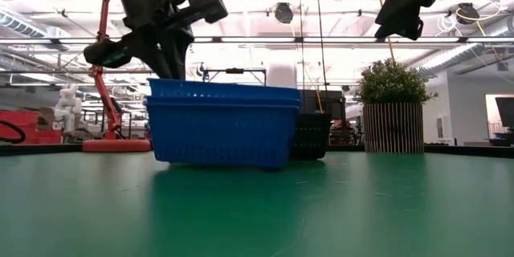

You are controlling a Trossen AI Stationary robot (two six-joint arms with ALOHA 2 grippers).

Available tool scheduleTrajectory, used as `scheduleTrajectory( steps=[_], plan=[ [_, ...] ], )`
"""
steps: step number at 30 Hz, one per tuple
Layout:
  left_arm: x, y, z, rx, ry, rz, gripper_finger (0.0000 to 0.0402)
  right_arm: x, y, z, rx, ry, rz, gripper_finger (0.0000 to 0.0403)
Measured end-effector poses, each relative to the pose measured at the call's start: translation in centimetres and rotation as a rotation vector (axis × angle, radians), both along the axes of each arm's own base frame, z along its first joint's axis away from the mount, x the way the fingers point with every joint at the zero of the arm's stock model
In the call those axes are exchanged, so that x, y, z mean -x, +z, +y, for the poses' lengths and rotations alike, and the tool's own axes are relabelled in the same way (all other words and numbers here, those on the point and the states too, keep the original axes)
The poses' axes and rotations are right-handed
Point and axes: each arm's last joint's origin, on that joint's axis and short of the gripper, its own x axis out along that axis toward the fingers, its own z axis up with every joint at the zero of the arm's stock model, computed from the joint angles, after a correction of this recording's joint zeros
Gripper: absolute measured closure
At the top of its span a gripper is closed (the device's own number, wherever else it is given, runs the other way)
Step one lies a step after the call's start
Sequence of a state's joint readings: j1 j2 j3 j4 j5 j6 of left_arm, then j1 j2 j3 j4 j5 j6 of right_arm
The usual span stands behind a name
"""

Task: Stack baskets by color
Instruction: Stack the bottom blue bin on top of the top blue bin, then return to Home Position

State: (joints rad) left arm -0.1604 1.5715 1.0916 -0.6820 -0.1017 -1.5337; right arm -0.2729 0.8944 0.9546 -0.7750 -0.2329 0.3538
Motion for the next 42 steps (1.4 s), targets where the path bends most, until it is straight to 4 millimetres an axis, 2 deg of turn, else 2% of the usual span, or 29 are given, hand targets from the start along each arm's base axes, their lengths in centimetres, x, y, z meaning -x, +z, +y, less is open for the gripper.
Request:
scheduleTrajectory(
  steps=[5,10,13,16,22,29,32,37,42],
  plan=[
    [0.1,-0.1,0.0,0.030,0.066,0.014,0.0312,0.0,0.0,0.0,0.002,0.006,-0.001,0.0264],
    [0.0,0.6,0.2,0.056,0.039,-0.014,0.0234,0.0,0.0,0.0,0.019,0.028,-0.003,0.0264],
    [0.0,1.9,0.5,0.055,0.003,-0.055,0.0210,0.0,0.0,0.0,0.019,0.029,-0.003,0.0264],
    [0.4,3.7,0.8,0.026,-0.058,-0.104,0.0205,-0.1,0.1,0.0,0.029,0.036,-0.012,0.0264],
    [2.7,7.3,1.7,-0.063,-0.206,-0.206,0.0228,-0.8,0.9,-0.2,0.167,0.124,-0.128,0.0271],
    [6.9,10.8,2.7,-0.262,-0.488,-0.278,0.0298,-1.7,2.4,-0.3,0.228,0.173,-0.319,0.0316],
    [9.0,11.9,2.9,-0.341,-0.606,-0.282,0.0328,-1.9,2.8,-0.3,0.216,0.185,-0.361,0.0344],
    [11.4,13.4,3.1,-0.420,-0.654,-0.345,0.0362,-1.7,3.6,0.0,0.208,0.234,-0.445,0.0394],
    [12.6,14.9,3.1,-0.665,-0.830,-0.423,0.0396,-0.8,4.7,0.4,0.274,0.269,-0.540,0.0398]
  ],
)
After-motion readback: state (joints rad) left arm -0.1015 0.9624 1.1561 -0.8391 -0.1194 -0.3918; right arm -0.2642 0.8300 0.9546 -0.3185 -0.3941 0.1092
